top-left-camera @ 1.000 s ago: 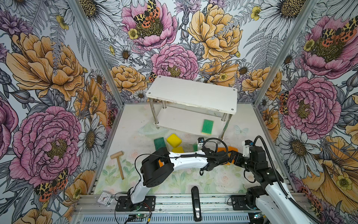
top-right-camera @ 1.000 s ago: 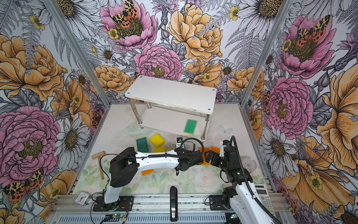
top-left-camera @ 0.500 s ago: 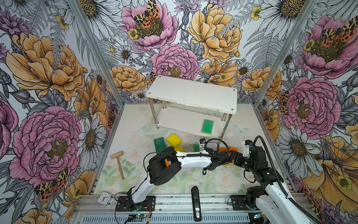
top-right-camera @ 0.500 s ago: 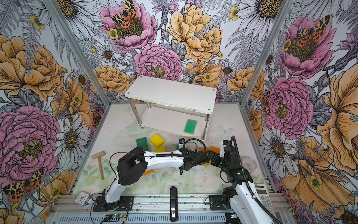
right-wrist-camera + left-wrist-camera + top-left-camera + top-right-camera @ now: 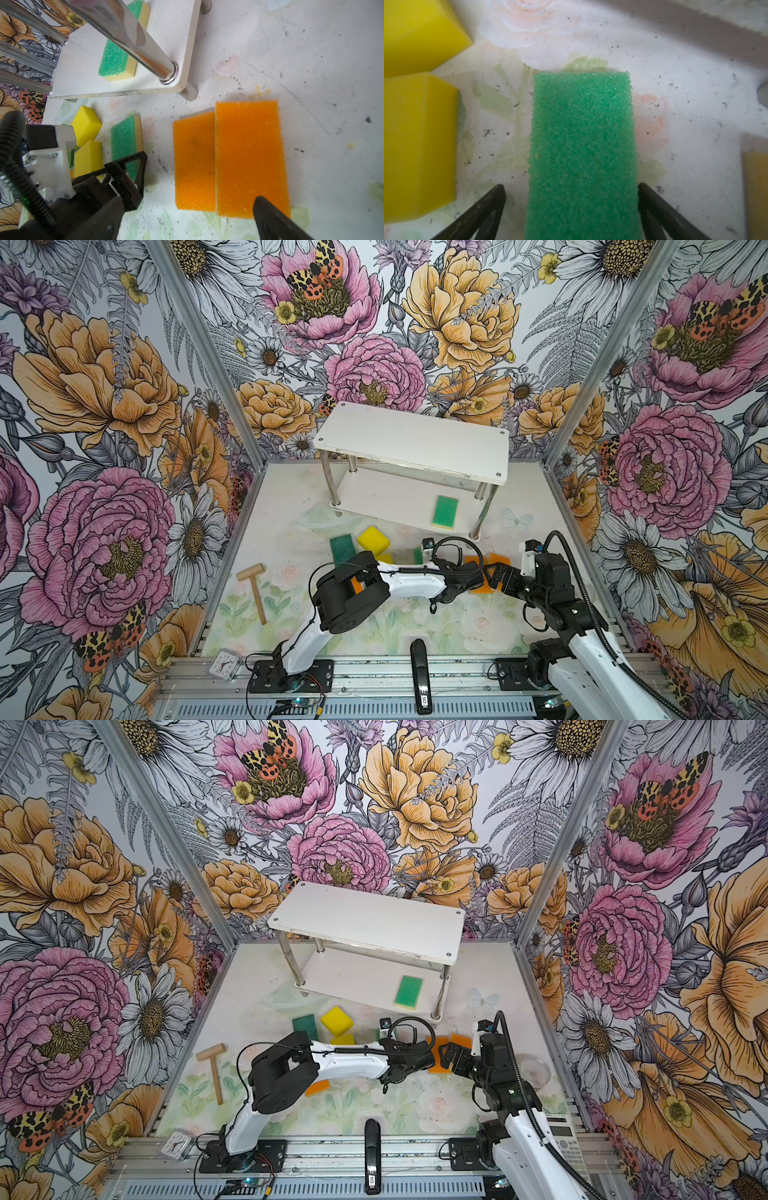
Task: Place and organize the cleaning sponges onto the shelf
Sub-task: 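Close the left gripper on the second green sponge and lift it, then carry the second green sponge with the left gripper over the shelf top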
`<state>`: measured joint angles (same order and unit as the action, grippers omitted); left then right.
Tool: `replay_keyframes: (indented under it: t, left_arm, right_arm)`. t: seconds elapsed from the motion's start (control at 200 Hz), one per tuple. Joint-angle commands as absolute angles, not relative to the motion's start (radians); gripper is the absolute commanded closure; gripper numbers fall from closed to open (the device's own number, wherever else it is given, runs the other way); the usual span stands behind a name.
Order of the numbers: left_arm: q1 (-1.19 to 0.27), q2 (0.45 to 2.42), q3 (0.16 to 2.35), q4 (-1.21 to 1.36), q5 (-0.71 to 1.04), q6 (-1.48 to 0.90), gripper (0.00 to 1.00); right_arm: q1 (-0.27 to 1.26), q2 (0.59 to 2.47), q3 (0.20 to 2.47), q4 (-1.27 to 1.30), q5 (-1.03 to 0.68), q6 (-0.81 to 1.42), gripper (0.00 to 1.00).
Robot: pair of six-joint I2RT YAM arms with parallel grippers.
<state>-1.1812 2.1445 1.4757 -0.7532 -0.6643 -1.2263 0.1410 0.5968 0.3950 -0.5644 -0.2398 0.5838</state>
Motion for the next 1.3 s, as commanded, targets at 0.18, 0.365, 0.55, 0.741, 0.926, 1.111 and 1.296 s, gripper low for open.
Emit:
replay_keyframes:
  t: [0.18, 0.365, 0.55, 0.741, 0.926, 1.111, 1.296]
  left_arm:
    - [-1.186, 2.118, 1.438, -0.717, -0.633, -1.190, 0.02]
    - [-1.201, 2.097, 1.408, -0.707, -0.669, -1.212, 0.16]
    - [-1.195, 2.058, 1.359, -0.658, -0.665, -1.186, 0.23]
    - [-1.196, 2.047, 1.343, -0.656, -0.680, -1.128, 0.24]
    - [-1.201, 2.018, 1.323, -0.656, -0.721, -1.069, 0.33]
    - [-1.201, 2.001, 1.307, -0.654, -0.752, -1.011, 0.45]
    - [-1.209, 1.963, 1.279, -0.634, -0.762, -0.964, 0.45]
  right_arm:
    - [0.147, 0.598, 0.397, -0.543, -0.233, 0.589, 0.00]
    - [0.147, 0.601, 0.401, -0.543, -0.232, 0.587, 0.00]
    - [0.147, 0.609, 0.403, -0.541, -0.230, 0.586, 0.00]
    - [0.147, 0.616, 0.407, -0.541, -0.230, 0.586, 0.00]
    - [0.147, 0.611, 0.402, -0.541, -0.230, 0.587, 0.00]
    - [0.146, 0.606, 0.402, -0.541, -0.226, 0.590, 0.00]
    - [0.147, 0.604, 0.402, -0.542, -0.227, 0.593, 0.00]
